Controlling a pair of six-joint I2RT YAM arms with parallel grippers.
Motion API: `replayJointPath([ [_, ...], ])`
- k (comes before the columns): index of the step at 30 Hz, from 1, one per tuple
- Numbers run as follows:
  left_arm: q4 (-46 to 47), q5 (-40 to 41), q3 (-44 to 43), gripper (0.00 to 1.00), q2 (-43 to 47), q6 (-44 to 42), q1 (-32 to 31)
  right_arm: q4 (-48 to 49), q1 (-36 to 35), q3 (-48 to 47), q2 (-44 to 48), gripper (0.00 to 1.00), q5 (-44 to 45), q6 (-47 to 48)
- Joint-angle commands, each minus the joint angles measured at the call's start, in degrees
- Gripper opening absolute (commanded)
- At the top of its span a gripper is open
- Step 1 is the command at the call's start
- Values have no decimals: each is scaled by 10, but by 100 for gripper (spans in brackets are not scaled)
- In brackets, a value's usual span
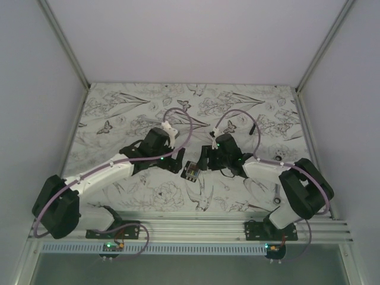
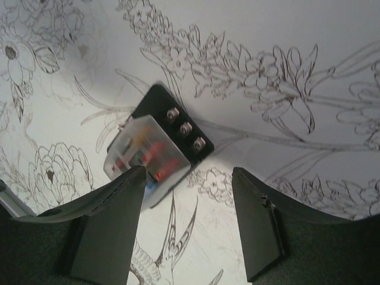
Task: Snap on the fuse box
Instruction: Close the fuse box cover on the fuse box base.
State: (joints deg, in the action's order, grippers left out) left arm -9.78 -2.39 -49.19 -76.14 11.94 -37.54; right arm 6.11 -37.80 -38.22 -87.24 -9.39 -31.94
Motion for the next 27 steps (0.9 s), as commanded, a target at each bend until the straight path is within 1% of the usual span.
replayJointPath([
  [1,6,14,43,100,51,142,25,-8,-5,-47,-35,64,18,-1],
  [5,15,5,69,100,75,177,30,-46,-4,-80,-79,59,23,10],
  [7,18,-3,76,100,76,197,30,-58,-4,-93,-97,52,18,15],
  [11,32,-14,93,95,70,246,30,-62,-5,-118,-121,44,-14,37],
  [13,39,-18,100,94,64,265,30,-70,-10,-132,-127,42,-22,47],
  [16,50,-26,107,89,53,295,30,-83,-20,-148,-126,42,-19,61],
  [19,65,-40,110,84,39,323,28,-83,-24,-142,-98,46,-2,65],
  [20,70,-44,108,83,22,327,26,-84,-24,-136,-82,48,6,64],
  [24,78,-52,81,79,-18,322,12,-95,-23,-110,-15,53,45,46],
  [27,79,-71,56,75,-56,320,9,-90,-23,-76,19,55,47,19],
])
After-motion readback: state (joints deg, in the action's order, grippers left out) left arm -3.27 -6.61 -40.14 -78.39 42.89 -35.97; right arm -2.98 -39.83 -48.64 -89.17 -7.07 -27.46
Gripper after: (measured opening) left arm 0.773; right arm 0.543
